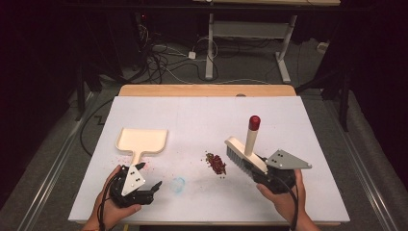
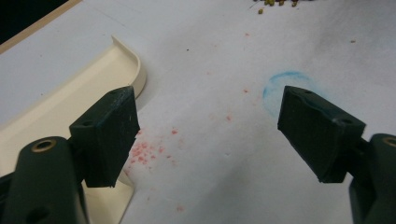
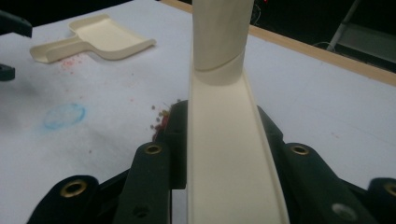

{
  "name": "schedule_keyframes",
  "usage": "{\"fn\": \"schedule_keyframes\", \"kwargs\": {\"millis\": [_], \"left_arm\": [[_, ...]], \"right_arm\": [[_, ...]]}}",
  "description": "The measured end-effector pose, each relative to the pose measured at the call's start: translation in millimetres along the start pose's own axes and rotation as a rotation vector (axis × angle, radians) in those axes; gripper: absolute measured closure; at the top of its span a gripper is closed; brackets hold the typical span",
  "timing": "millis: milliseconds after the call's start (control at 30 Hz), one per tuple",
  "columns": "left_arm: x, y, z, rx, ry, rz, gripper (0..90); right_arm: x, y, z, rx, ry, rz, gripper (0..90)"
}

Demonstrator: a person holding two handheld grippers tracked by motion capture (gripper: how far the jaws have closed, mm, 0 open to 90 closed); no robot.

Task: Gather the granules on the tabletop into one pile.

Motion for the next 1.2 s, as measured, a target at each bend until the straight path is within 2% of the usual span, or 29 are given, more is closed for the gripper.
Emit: {"fn": "schedule_keyframes", "kwargs": {"millis": [200, 367, 533, 733, 933, 1100, 1200], "left_arm": [[0.0, 0.8, 0.1, 0.007, -0.002, -0.001, 19.7], [1.1, 1.6, -0.7, 0.007, -0.004, 0.001, 19.7], [2.3, 3.8, -1.2, 0.022, -0.01, 0.002, 19.7], [3.2, 2.4, -0.5, 0.021, -0.012, 0.003, 19.7], [1.5, 2.8, -0.9, 0.027, -0.003, 0.006, 19.7], [0.9, 2.0, 1.3, 0.025, -0.006, 0.008, 19.7], [0.3, 0.6, 2.0, 0.02, -0.006, 0.005, 19.7]], "right_arm": [[-16.3, 3.6, 20.8, 0.023, -0.043, -0.043, 67.8], [-25.3, -7.0, 34.3, 0.046, -0.071, -0.111, 67.8], [-18.8, -21.9, 46.6, 0.028, -0.113, -0.172, 67.8], [-2.8, -30.5, 43.9, 0.002, -0.096, -0.194, 67.8], [15.5, -30.8, 34.2, -0.007, -0.081, -0.177, 67.9], [10.0, -27.5, 25.1, -0.005, -0.057, -0.183, 67.8], [3.5, -20.2, 13.6, -0.03, -0.013, -0.176, 67.8]]}}
Point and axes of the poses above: each handheld gripper's, and its own axes: x roughly forward along the jaws, z roughly out of its underside, y roughly to its right, the point moved 8 cm from there along x, roughly forward along the jaws, and after that the axes turned 2 degrees about -x, right-handed, at the moved point
